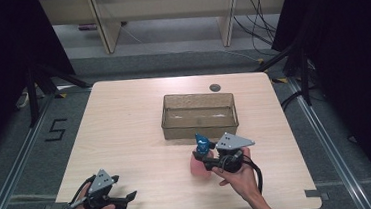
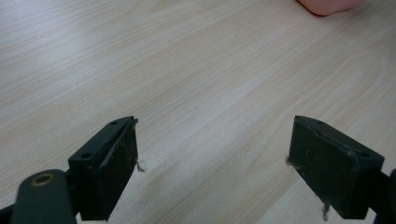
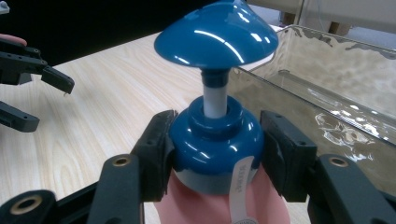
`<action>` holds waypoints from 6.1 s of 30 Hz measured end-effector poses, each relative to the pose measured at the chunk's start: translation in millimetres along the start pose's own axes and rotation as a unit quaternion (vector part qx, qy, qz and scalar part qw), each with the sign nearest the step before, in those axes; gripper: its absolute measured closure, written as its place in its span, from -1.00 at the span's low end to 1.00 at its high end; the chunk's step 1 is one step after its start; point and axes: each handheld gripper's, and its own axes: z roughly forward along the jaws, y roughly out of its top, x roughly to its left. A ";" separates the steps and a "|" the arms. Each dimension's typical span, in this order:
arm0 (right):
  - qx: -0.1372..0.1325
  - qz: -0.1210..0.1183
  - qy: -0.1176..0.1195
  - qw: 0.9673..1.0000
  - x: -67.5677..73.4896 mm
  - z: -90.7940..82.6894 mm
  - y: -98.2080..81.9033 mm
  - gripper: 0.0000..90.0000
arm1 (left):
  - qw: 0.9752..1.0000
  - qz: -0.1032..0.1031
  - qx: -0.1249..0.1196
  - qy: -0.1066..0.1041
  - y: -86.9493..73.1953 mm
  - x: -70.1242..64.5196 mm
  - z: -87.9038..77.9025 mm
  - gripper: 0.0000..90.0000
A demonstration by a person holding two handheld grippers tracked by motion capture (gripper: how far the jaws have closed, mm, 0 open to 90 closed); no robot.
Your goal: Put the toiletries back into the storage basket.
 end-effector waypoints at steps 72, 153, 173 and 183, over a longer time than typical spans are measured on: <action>-0.022 -0.024 -0.072 0.997 -20.1 -21.5 55.7 0.19 | 1.000 -0.026 -0.009 -0.002 -1.3 -2.1 -0.5 -0.66; -0.037 0.037 -0.166 0.985 -113.5 -6.9 97.5 0.19 | 1.000 -0.023 0.000 -0.005 -1.9 -1.2 0.3 -0.66; -0.025 0.049 -0.173 0.983 -124.2 6.5 79.5 0.19 | 1.000 -0.023 0.000 -0.005 -1.8 -1.2 0.1 -0.66; -0.022 0.051 -0.180 0.982 -126.4 9.6 69.2 0.19 | 1.000 -0.023 0.000 -0.006 -1.7 -1.1 -0.1 -0.66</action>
